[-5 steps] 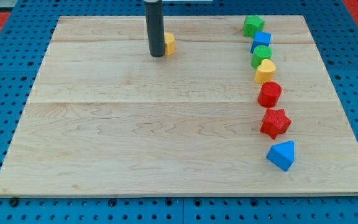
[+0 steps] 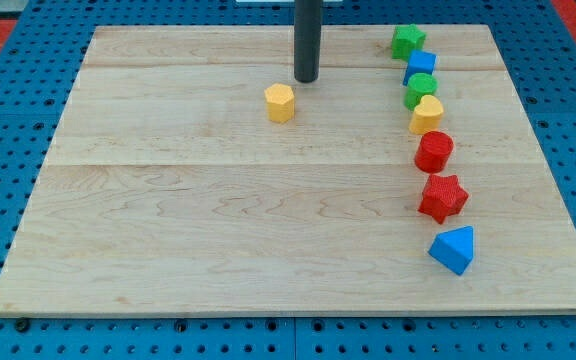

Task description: Push the yellow hexagon bottom of the yellow heart

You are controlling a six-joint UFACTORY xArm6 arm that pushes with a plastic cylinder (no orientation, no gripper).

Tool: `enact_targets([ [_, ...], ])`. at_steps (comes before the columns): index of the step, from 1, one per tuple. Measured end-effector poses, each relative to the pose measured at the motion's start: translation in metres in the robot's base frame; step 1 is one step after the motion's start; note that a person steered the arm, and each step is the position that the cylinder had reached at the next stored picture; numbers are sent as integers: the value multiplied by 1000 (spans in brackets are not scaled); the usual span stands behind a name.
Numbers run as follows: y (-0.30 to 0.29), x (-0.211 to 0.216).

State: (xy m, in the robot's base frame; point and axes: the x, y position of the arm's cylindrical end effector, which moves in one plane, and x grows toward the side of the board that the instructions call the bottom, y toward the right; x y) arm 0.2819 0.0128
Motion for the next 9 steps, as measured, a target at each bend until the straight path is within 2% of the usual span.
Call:
enact_targets([
  [1,-29,27],
  [2,-20,67],
  [3,-62,57],
  [4,-57,105],
  [5,-21,120],
  [6,-31,110],
  [7,3,74],
  [8,32,96],
  [9,-8,89],
])
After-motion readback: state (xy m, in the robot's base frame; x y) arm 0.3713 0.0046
